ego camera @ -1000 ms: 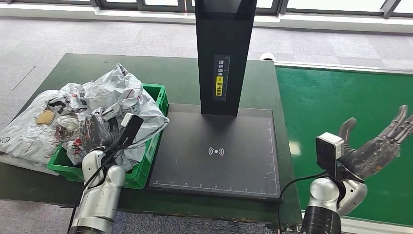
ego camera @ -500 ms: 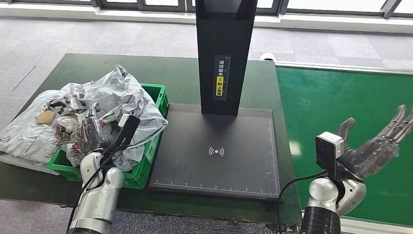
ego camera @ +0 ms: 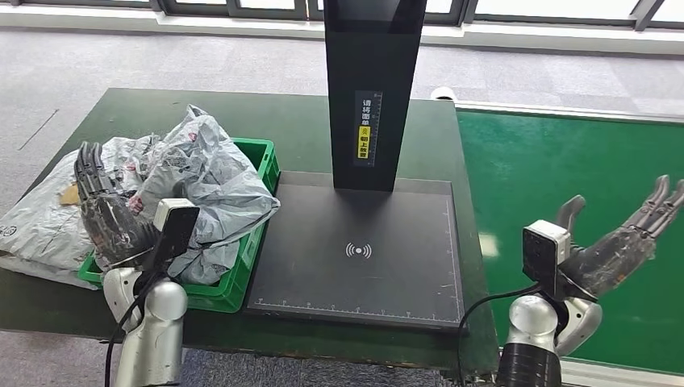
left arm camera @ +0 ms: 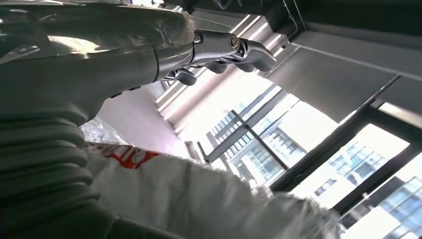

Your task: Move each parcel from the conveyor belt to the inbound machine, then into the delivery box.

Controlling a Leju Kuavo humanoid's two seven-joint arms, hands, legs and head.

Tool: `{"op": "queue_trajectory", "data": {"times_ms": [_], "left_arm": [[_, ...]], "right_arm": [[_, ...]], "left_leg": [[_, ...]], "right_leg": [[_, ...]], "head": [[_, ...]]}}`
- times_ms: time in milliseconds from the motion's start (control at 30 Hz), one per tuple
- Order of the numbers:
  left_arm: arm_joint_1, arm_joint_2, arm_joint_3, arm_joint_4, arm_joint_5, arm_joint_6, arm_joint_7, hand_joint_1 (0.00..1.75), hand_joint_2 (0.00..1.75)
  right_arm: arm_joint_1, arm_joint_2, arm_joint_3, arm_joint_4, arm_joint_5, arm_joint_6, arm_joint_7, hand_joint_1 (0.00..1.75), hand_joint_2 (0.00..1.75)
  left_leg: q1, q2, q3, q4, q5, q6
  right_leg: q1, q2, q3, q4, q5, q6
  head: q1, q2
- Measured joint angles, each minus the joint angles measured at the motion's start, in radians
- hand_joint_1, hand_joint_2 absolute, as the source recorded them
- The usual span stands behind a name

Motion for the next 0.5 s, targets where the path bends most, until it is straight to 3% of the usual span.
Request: {"op": "queue_trajectory", "data": {"times_ms": [167,333,500], "left_arm": [[0.078,-0.005,-0.08,-0.134,0.295,0.001,-0.135,0.0,0.0],[0.114,-0.003,-0.137,-0.203,0.356,0.001,-0.164,0.0,0.0],[0.155,0.002,-0.185,-0.273,0.504,-0.024,-0.25,0.0,0.0]], "right_arm": [[0.002,-0.007,0.028,0.0,-0.021,0.0,0.008,0.0,1.75],[0.002,-0.012,0.043,0.0,-0.026,0.0,0.009,0.0,1.75],[-0.001,-0.021,0.059,0.005,-0.052,0.0,0.013,0.0,1.75]], "left_leg": [[0.0,-0.001,0.0,0.0,0.0,0.0],[0.0,-0.001,0.0,0.0,0.0,0.0],[0.0,-0.001,0.0,0.0,0.0,0.0]], "right_leg": [[0.0,-0.001,0.0,0.0,-0.001,0.0],[0.0,-0.001,0.0,0.0,-0.001,0.0],[0.0,-0.001,0.0,0.0,-0.001,0.0]], "head": [[0.0,0.0],[0.0,0.0],[0.0,0.0]]}}
